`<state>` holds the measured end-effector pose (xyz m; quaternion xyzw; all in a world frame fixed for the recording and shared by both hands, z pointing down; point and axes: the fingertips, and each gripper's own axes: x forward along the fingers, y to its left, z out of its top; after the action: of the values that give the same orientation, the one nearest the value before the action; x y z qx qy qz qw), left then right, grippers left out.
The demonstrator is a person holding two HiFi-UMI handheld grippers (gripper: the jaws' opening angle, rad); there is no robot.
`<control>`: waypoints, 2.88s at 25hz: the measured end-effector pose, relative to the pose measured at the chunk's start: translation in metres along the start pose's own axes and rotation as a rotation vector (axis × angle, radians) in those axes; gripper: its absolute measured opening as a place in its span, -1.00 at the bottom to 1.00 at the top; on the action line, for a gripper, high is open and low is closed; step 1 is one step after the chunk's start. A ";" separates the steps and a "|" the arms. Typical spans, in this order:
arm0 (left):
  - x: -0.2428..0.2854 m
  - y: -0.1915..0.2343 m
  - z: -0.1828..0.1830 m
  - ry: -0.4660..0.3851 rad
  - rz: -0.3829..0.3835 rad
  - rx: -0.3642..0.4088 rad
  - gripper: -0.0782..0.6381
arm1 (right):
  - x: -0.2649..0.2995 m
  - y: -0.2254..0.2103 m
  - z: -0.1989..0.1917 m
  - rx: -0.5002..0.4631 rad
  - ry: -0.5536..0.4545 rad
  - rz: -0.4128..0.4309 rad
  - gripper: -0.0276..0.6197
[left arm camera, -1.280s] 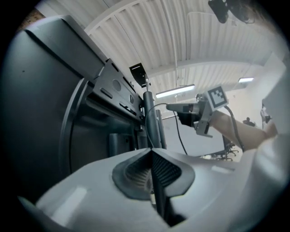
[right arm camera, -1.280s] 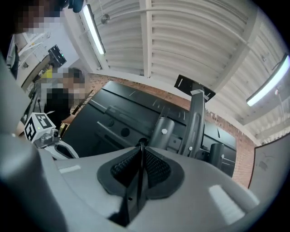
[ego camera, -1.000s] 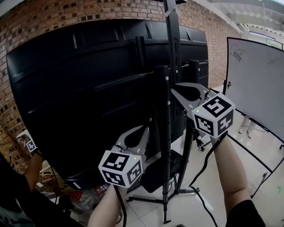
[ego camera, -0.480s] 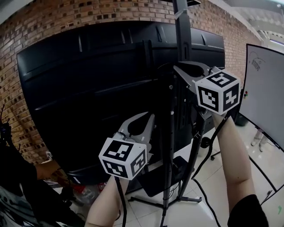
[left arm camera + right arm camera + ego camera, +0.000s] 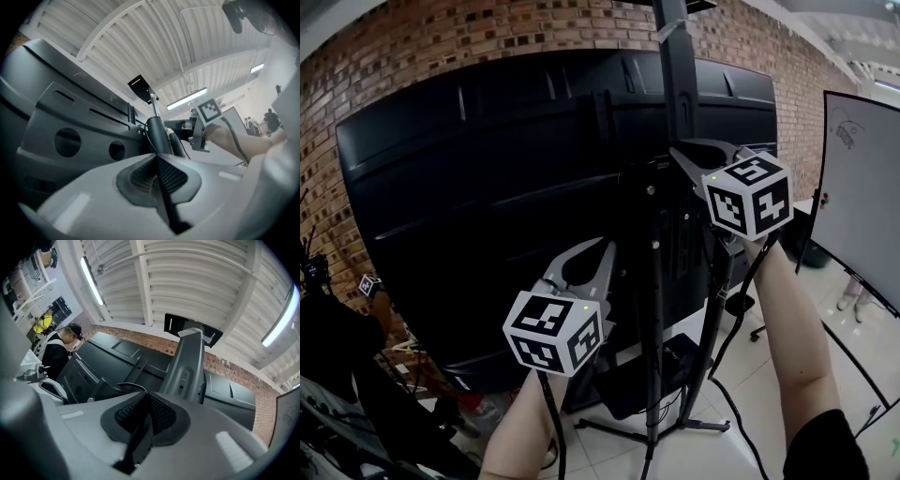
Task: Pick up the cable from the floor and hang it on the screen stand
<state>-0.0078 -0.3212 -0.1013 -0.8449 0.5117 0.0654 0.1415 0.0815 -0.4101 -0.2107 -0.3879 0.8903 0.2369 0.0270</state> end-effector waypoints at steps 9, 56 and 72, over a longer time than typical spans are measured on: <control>-0.001 -0.008 -0.010 0.012 0.015 0.039 -0.77 | -0.008 0.016 -0.063 0.068 0.064 0.003 -0.84; -0.135 -0.046 -0.182 0.204 0.062 -0.227 -0.77 | -0.175 0.172 -0.241 0.446 -0.039 -0.135 -0.84; -0.195 -0.072 -0.263 0.356 0.062 -0.358 -0.77 | -0.204 0.271 -0.268 0.451 0.068 0.031 -0.89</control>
<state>-0.0439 -0.2053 0.2105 -0.8386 0.5344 0.0094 -0.1049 0.0695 -0.2312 0.1833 -0.3659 0.9271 0.0188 0.0794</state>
